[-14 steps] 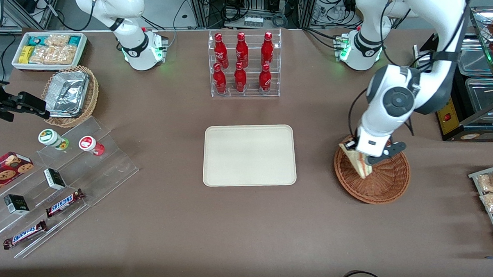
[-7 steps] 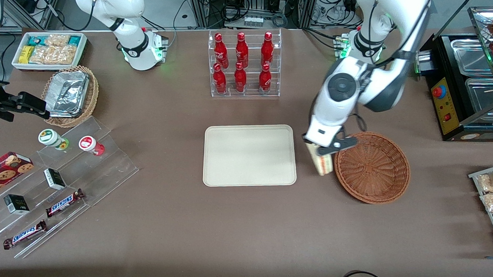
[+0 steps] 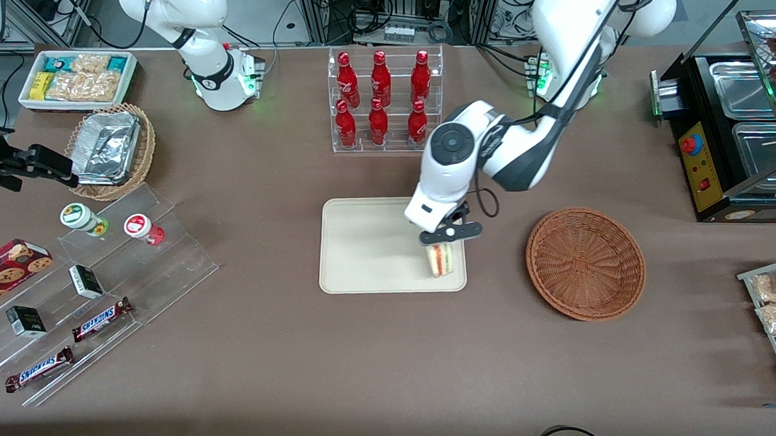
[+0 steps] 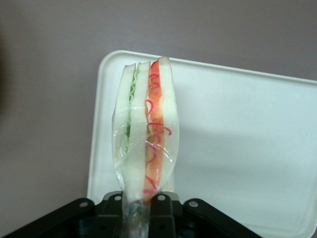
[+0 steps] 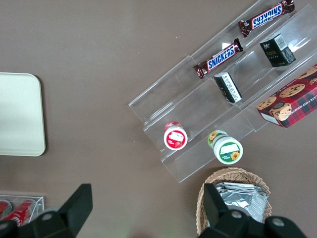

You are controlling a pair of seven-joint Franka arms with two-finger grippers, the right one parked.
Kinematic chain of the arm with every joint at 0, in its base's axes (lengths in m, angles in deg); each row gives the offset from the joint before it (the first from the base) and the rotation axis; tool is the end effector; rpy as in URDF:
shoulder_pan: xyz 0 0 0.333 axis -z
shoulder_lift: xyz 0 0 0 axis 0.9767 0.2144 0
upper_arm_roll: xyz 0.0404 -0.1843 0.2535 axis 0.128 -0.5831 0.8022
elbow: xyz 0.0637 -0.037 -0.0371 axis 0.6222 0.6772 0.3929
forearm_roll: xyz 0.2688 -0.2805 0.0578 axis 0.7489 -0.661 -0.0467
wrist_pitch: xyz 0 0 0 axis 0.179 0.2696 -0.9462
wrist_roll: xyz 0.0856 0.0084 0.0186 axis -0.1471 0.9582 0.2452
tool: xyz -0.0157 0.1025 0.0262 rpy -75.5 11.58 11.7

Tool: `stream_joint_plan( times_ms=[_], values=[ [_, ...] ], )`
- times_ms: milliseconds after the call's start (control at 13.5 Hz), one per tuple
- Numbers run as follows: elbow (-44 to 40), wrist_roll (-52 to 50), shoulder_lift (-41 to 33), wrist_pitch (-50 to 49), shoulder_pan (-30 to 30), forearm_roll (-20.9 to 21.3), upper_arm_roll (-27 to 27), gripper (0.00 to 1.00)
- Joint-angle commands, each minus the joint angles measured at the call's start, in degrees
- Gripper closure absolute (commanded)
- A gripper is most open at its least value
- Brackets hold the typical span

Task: Place sandwich from basket to tray
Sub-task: 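Lift the sandwich and carry it over the cream tray, then lower the sandwich onto the tray with the left gripper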

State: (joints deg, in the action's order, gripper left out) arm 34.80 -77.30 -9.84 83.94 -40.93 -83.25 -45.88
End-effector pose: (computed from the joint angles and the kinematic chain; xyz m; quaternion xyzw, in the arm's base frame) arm 0.5030 -0.4346 0.3168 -0.9958 -0.0919 0.0032 0.0001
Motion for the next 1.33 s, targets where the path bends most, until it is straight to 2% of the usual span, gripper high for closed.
stream_joint_plan(
  times_ms=[0,443,1255],
  values=[
    [-6.50,0.38,4.90,-1.61,2.50,-0.70,0.68,1.00],
    [-13.46,5.11,11.41,-1.52,4.79,-0.88,0.32,1.00],
    [-13.81,5.82,13.70,-1.52,5.59,-0.79,-0.56,1.00]
  ],
)
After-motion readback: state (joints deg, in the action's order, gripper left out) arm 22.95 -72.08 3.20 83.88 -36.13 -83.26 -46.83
